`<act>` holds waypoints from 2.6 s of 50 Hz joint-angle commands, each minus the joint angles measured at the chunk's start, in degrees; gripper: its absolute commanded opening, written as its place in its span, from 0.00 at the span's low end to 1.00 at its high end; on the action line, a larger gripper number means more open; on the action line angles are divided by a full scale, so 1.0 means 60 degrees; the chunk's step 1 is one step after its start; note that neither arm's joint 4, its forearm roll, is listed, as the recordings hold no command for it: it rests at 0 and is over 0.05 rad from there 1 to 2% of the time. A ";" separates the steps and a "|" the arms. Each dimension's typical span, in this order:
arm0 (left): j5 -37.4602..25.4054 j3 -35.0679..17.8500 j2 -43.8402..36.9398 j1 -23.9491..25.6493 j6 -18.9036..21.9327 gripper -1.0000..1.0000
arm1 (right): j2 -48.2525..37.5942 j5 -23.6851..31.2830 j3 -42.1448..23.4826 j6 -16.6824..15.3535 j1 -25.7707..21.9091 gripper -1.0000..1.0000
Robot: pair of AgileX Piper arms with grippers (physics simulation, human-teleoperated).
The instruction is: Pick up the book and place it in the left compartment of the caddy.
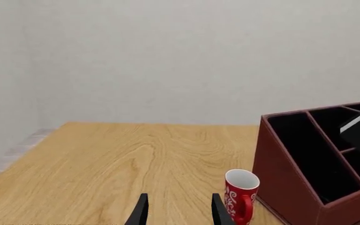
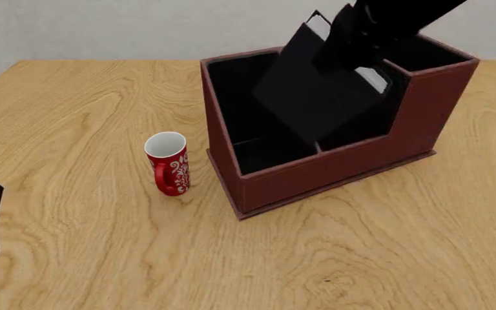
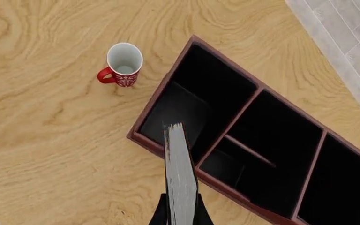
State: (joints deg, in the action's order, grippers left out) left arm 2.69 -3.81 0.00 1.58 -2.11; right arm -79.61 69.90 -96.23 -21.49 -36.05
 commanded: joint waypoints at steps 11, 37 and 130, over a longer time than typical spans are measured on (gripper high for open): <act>0.0244 0.0422 0.0000 -0.0237 -0.0053 1.00 | -0.1355 0.0000 -0.1116 0.0057 0.0239 0.00; 0.0240 0.0624 0.0000 -0.0294 0.0088 1.00 | -0.2682 0.0000 -0.2070 0.0025 0.0662 0.00; -0.0016 0.0627 -0.0001 -0.0563 0.0316 1.00 | -0.5632 -0.0124 -0.3731 0.0925 0.0613 0.00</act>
State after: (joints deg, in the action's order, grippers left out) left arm 2.83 -0.03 0.00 -1.92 -0.44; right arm -113.05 69.78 -118.48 -17.64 -32.61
